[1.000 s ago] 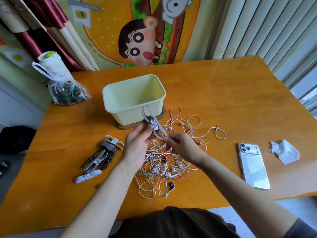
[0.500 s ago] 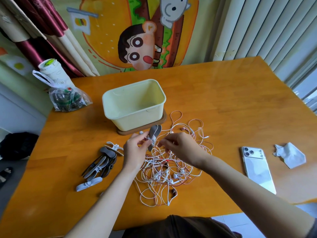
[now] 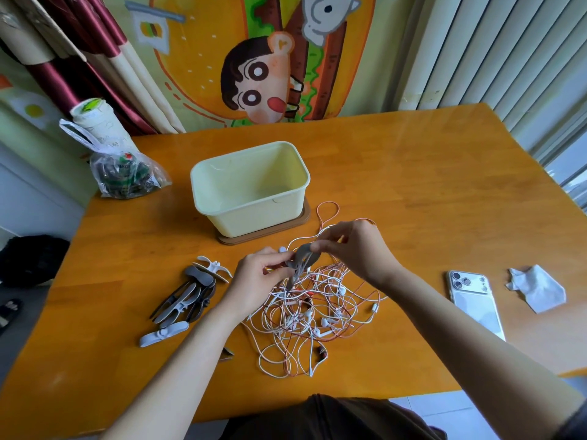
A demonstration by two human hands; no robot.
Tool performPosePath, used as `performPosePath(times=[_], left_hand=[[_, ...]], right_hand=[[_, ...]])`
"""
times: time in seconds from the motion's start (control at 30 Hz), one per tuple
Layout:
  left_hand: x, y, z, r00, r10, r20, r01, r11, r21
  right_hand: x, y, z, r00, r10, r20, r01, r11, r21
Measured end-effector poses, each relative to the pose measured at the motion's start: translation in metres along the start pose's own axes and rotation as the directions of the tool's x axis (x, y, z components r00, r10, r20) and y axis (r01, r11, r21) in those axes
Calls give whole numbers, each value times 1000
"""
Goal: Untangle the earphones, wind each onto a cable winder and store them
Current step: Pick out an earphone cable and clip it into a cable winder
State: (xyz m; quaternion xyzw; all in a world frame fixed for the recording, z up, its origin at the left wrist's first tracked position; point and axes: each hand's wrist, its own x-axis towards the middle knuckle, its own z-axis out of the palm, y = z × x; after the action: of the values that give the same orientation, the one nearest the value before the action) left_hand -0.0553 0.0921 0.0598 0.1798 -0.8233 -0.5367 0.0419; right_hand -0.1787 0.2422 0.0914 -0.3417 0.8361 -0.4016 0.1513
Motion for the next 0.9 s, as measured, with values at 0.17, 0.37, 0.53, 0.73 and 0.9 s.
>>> performPosePath(times=[0.17,0.37,0.53,0.73,0.9], left_hand=[[-14,12,-5,987,-11,159,51,967,-249],[-12,42,-7,999,-16,37,37,740,-671],[-6,49,-10,994,-96,-48,10,525,-851],[-6,38,-5,936,-266,-231,19,693,-720],[-5,20,-5,910,12,-414,-3,1000,24]], right_hand=[[0,1,-5,999,23,46,-27,996,90],[-7,-8,0,989,143,24,-140,901,410],[-19,-16,15,981,189,47,-189,874,447],[-33,-20,32,989,132,68,-147,925,351],[-37,-27,31,992,79,96,-101,962,253]])
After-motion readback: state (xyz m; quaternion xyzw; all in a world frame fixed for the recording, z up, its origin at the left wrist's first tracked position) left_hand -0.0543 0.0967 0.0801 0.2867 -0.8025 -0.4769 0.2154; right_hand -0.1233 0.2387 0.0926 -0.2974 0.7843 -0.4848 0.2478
